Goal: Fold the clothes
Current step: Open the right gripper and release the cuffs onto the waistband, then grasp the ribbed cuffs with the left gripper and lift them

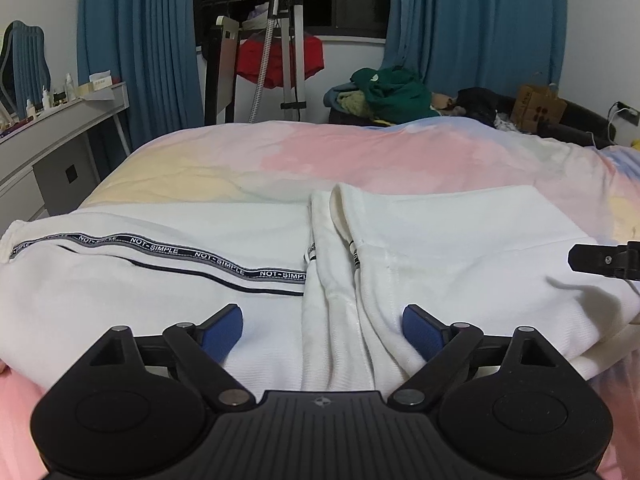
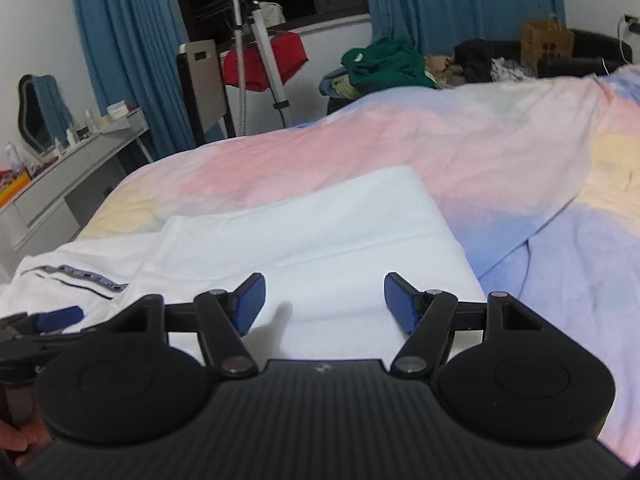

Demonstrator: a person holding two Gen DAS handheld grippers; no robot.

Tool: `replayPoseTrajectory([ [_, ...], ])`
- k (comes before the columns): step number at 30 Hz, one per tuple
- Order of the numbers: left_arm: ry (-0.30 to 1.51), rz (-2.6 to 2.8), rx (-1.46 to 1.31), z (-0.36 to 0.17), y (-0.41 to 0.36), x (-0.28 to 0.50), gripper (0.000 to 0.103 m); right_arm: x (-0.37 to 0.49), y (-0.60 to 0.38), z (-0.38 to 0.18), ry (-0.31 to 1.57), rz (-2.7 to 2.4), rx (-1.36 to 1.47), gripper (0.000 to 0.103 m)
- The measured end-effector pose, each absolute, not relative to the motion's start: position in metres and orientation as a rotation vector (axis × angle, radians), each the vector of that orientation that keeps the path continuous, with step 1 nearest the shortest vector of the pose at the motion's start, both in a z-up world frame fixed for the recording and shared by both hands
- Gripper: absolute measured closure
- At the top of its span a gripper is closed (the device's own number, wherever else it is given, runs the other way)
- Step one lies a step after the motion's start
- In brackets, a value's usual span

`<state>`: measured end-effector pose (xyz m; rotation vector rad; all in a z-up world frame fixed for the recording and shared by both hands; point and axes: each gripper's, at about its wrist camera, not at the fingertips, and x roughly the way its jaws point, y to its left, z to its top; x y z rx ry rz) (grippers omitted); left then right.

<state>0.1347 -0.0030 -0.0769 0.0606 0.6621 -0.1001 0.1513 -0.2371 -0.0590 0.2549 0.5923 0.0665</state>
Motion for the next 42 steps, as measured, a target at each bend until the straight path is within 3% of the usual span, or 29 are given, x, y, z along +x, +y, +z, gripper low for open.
replayPoseTrajectory([
  [10, 0.668, -0.098, -0.078, -0.058, 0.027, 0.124, 0.013, 0.158, -0.239, -0.073, 0.635, 0.073, 0.263, 0.036],
  [18, 0.697, 0.017, -0.509, -0.014, 0.149, 0.09, 0.006, 0.148, -0.243, -0.065, 0.617, 0.064, 0.283, 0.035],
  [24, 0.751, 0.134, -0.782, -0.046, 0.239, 0.093, 0.006, 0.141, -0.243, -0.056, 0.611, 0.073, 0.298, 0.035],
  [27, 0.776, 0.174, -0.947, -0.071, 0.27, 0.11, 0.011, 0.136, -0.239, -0.053, 0.613, 0.088, 0.271, 0.035],
  [32, 0.609, 0.184, -1.089, -0.078, 0.305, 0.134, 0.012, 0.132, -0.226, -0.049, 0.597, 0.116, 0.213, 0.035],
  [33, 0.604, 0.186, -1.09, -0.081, 0.309, 0.141, 0.014, 0.132, -0.223, -0.049, 0.594, 0.121, 0.202, 0.035],
  [35, 0.603, 0.2, -1.1, -0.089, 0.316, 0.152, 0.029, 0.13, -0.217, -0.047, 0.588, 0.132, 0.179, 0.035],
  [37, 0.584, 0.235, -1.142, -0.098, 0.322, 0.157, 0.037, 0.133, -0.212, -0.047, 0.579, 0.14, 0.178, 0.035],
  [42, 0.524, 0.286, -1.114, -0.103, 0.331, 0.16, 0.068, 0.142, -0.204, -0.056, 0.601, 0.145, 0.175, 0.035],
])
